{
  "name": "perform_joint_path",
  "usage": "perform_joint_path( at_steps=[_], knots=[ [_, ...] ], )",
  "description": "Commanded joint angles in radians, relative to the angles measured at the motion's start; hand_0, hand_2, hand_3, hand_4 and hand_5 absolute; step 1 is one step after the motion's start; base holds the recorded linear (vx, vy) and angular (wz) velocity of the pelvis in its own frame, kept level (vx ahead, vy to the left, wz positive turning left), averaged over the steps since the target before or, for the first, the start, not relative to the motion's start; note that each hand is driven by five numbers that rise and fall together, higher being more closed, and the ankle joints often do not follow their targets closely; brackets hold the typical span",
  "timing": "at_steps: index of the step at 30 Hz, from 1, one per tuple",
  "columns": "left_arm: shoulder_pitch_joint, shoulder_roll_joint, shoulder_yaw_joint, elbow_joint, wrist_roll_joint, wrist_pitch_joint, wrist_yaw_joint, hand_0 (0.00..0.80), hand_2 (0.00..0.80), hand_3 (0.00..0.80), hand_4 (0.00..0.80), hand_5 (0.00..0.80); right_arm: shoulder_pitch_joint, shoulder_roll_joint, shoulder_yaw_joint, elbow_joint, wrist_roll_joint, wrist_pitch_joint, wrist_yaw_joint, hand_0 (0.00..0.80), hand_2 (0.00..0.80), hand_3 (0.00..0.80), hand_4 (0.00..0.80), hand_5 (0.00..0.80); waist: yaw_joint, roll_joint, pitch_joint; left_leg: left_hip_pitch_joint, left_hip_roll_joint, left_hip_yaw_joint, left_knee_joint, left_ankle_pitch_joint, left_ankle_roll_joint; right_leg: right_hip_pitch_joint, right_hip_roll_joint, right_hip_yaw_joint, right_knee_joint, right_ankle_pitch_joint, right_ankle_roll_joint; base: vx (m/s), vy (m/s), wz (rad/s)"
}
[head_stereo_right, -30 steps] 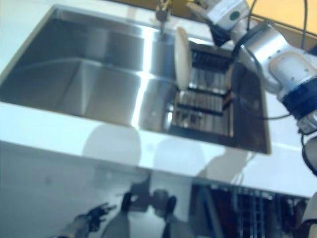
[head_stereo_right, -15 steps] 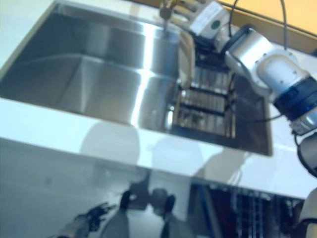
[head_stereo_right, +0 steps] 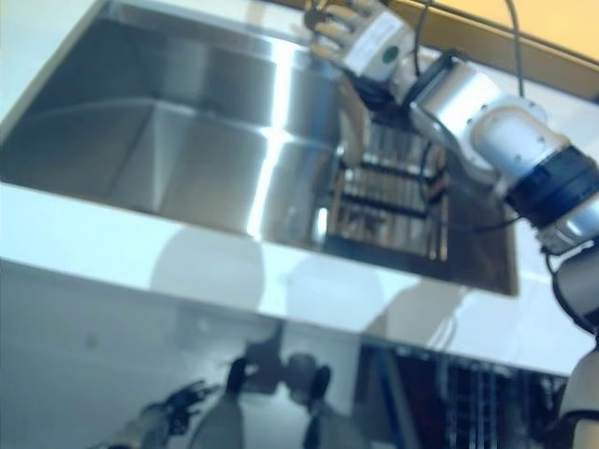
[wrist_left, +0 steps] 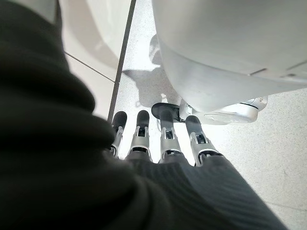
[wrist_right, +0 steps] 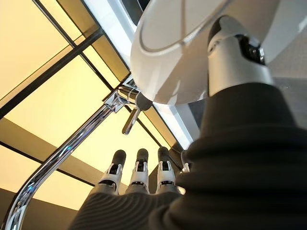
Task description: Take plates into dishwasher
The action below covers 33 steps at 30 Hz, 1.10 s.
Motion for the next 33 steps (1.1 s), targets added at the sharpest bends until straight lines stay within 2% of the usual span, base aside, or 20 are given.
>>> perform_joint_path(
  at_steps=[1,14,27,33],
  knots=[
    [-0.023,-0.011,0.013,0.011,-0.043,-0.013,0.002,0.0,0.0,0.0,0.0,0.0,-0.115,-0.024,0.018,-0.007,-0.049,-0.007,0.004,0.0,0.0,0.0,0.0,0.0,0.003,-0.033,0.009,-0.025,-0.031,0.019,-0.02,0.009,0.048,0.033,-0.04,0.024,-0.001,-0.009,0.082,0.0,0.0,0.0],
    [-0.014,-0.009,0.019,0.007,-0.052,-0.023,-0.005,0.0,0.0,0.0,0.0,0.0,-0.12,-0.048,0.044,-0.036,-0.151,-0.056,0.05,0.0,0.0,0.0,0.0,0.0,0.0,-0.035,0.014,-0.025,-0.031,0.026,-0.02,0.009,0.047,0.03,-0.042,0.02,-0.001,-0.007,0.083,0.0,0.0,0.0],
    [-0.017,-0.011,0.019,0.009,-0.059,-0.028,-0.006,0.0,0.0,0.0,0.0,0.0,-0.115,-0.041,0.047,-0.015,-0.182,-0.064,0.067,0.0,0.0,0.0,0.0,0.0,-0.001,-0.036,0.018,-0.027,-0.03,0.03,-0.02,0.009,0.047,0.028,-0.04,0.024,-0.001,-0.007,0.082,0.0,0.0,0.0],
    [-0.02,-0.014,0.019,0.001,-0.066,-0.022,0.0,0.0,0.0,0.0,0.0,0.0,-0.125,-0.038,0.058,-0.013,-0.267,-0.095,0.079,0.0,0.0,0.0,0.0,0.0,-0.001,-0.035,0.024,-0.029,-0.029,0.033,-0.02,0.011,0.046,0.025,-0.04,0.021,-0.001,-0.006,0.082,0.0,0.0,0.0]
  ],
)
